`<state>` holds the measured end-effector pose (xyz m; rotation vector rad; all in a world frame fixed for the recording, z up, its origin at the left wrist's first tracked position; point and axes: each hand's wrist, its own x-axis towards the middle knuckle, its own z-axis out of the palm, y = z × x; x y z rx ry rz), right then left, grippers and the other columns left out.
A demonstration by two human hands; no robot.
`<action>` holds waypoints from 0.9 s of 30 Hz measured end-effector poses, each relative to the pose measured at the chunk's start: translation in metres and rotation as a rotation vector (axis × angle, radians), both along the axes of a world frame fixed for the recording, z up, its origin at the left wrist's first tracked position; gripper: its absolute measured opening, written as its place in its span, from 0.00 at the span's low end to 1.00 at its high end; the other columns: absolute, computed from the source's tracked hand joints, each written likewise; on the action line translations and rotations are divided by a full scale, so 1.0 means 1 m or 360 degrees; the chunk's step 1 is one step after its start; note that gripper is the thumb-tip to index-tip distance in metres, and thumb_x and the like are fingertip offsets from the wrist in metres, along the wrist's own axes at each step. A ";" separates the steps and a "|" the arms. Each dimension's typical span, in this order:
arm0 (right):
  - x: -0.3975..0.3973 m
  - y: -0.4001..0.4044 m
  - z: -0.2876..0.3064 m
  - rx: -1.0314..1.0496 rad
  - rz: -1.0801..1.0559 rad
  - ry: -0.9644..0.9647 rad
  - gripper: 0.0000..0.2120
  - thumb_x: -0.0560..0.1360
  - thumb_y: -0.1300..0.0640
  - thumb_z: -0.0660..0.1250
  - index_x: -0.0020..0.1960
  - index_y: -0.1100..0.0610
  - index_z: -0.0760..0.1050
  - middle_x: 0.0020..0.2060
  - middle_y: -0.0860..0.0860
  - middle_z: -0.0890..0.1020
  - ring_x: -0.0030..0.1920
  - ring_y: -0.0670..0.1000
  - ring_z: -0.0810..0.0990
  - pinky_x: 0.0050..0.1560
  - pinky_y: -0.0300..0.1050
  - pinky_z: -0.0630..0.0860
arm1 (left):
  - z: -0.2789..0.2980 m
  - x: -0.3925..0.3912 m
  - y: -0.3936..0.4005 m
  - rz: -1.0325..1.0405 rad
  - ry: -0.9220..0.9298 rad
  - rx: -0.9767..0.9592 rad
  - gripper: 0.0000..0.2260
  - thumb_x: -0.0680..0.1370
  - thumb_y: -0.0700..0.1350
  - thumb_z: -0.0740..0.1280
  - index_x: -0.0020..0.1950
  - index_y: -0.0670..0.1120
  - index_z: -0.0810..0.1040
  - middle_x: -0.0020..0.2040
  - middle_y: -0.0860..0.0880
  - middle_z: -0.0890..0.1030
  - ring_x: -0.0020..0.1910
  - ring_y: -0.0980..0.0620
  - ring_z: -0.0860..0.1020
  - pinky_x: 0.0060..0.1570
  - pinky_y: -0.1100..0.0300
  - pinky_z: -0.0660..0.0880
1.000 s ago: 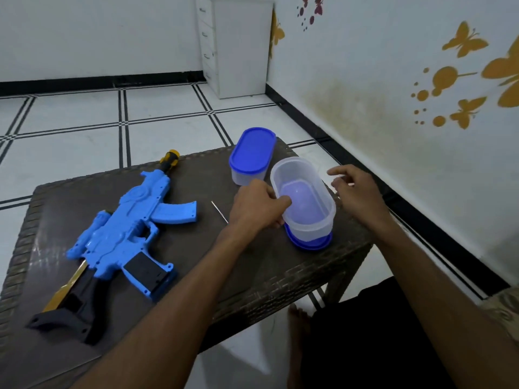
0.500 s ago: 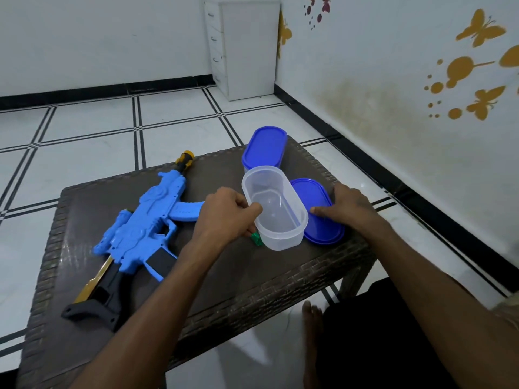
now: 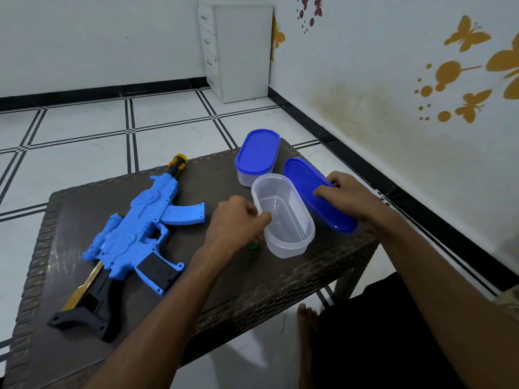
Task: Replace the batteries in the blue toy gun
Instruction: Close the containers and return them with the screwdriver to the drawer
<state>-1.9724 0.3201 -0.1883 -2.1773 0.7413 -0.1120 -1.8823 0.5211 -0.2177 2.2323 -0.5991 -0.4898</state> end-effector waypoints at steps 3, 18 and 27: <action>0.004 0.017 0.004 0.0103 0.0075 0.0055 0.07 0.77 0.52 0.63 0.46 0.55 0.68 0.40 0.51 0.73 0.38 0.49 0.69 0.40 0.45 0.67 | 0.000 0.000 -0.002 -0.0039 -0.0028 -0.0014 0.13 0.76 0.54 0.68 0.43 0.46 0.83 0.32 0.51 0.84 0.32 0.57 0.83 0.43 0.53 0.82; 0.022 0.052 -0.001 -0.0609 0.0198 0.0216 0.29 0.69 0.37 0.68 0.64 0.46 0.64 0.63 0.56 0.72 0.59 0.58 0.73 0.58 0.56 0.74 | 0.015 0.006 -0.003 0.0146 0.0741 -0.0391 0.33 0.79 0.66 0.51 0.50 0.37 0.79 0.39 0.41 0.85 0.37 0.45 0.84 0.35 0.58 0.81; 0.024 0.079 0.001 -0.0896 0.0211 0.0364 0.32 0.76 0.35 0.59 0.74 0.52 0.60 0.68 0.60 0.67 0.66 0.60 0.69 0.65 0.58 0.70 | 0.013 0.032 -0.015 0.0391 0.0546 -0.0608 0.16 0.79 0.52 0.66 0.49 0.39 0.82 0.43 0.41 0.83 0.37 0.50 0.82 0.34 0.62 0.81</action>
